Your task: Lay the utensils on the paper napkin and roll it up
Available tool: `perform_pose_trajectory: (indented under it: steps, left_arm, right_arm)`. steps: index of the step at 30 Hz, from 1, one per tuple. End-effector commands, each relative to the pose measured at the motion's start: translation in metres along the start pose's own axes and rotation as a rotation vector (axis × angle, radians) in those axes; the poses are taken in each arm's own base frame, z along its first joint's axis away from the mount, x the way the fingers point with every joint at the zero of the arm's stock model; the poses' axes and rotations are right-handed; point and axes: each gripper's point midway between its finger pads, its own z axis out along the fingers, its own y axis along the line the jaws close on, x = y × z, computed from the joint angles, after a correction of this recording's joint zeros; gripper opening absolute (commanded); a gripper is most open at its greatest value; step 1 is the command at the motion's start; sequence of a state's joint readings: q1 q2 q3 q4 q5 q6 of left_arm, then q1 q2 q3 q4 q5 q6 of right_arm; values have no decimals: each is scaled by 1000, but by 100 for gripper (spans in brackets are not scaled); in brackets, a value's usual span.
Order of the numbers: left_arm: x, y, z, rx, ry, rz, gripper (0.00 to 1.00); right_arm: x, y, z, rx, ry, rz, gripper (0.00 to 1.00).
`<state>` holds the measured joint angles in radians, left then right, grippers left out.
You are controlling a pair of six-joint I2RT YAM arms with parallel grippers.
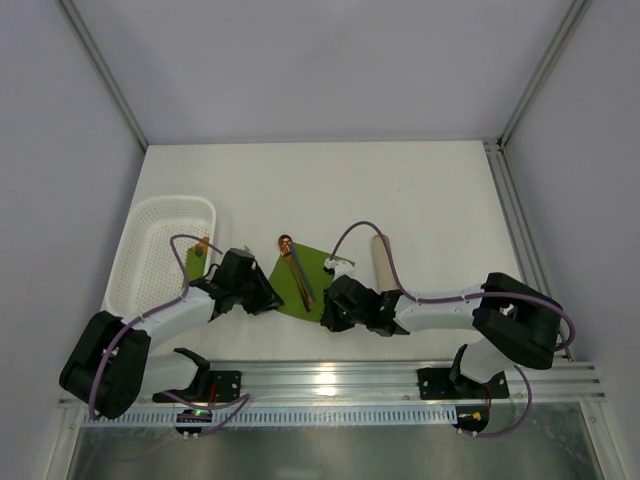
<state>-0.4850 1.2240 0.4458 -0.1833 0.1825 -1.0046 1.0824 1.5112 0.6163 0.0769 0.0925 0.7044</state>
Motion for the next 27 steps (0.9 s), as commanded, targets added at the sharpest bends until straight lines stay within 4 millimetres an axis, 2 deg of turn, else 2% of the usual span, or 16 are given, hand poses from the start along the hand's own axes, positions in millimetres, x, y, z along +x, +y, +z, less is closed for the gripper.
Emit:
perform_pose_trajectory:
  steps: [1, 8, 10, 11, 13, 15, 24, 27]
  left_arm:
    - [-6, -4, -2, 16, -33, 35, 27]
    - [-6, 1, 0, -7, -34, 33, 20]
    - [-6, 2, 0, -12, -36, 31, 17]
    - [-5, 3, 0, -15, -33, 31, 16]
    - [-5, 4, 0, -19, -35, 30, 14]
    - [-5, 5, 0, -24, -34, 31, 12]
    - [-5, 7, -3, -29, -42, 33, 0]
    - [-4, 7, -2, -33, -38, 32, 0]
  right_arm:
    - [-18, 12, -9, 0, -57, -31, 14]
    - [-26, 23, -18, 2, -61, -69, 12]
    - [-25, 23, -19, 7, -54, -77, 16]
    - [-25, 24, -20, 4, -54, -78, 24]
    - [-25, 25, -21, 0, -57, -75, 29]
    - [-24, 21, -22, 12, -59, -73, 32]
    - [-12, 1, -27, 60, -72, 2, 33]
    - [-6, -6, -26, 78, -66, 17, 33]
